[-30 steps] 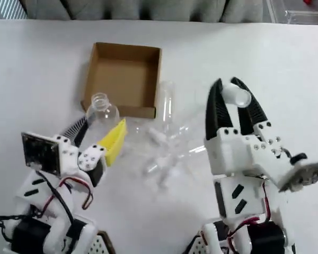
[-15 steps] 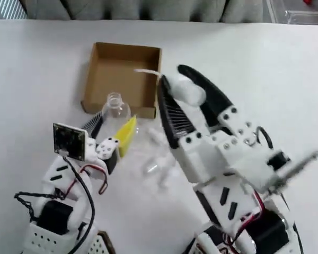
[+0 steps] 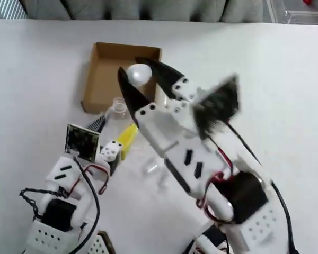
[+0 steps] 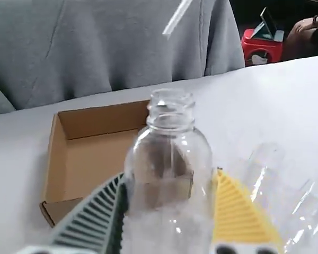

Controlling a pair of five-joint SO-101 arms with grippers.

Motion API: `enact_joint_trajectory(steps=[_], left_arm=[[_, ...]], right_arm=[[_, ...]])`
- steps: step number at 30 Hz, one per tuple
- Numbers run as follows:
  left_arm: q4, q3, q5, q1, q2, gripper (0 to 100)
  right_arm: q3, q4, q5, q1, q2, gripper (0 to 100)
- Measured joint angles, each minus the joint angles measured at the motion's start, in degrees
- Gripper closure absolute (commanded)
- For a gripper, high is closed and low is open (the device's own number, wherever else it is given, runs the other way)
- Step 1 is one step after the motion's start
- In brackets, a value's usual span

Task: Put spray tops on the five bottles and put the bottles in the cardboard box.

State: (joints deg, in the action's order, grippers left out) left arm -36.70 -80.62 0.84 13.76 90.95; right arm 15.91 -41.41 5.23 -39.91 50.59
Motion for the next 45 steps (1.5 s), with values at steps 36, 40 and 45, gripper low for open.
enact_joint_trajectory(steps=[36, 40, 45], left_arm=[[6.24, -5.01, -0.53, 0.0, -0.09, 93], [6.24, -5.45, -0.53, 0.0, 4.66, 93], [4.92, -8.97, -0.53, 0.0, 12.66, 93]], right_arm=[[-4.22, -10.81, 0.97, -4.4, -0.44, 98.3], [-4.22, -10.81, 0.97, -4.4, -0.7, 98.3], [-4.22, -10.81, 0.97, -4.48, -3.08, 98.3]])
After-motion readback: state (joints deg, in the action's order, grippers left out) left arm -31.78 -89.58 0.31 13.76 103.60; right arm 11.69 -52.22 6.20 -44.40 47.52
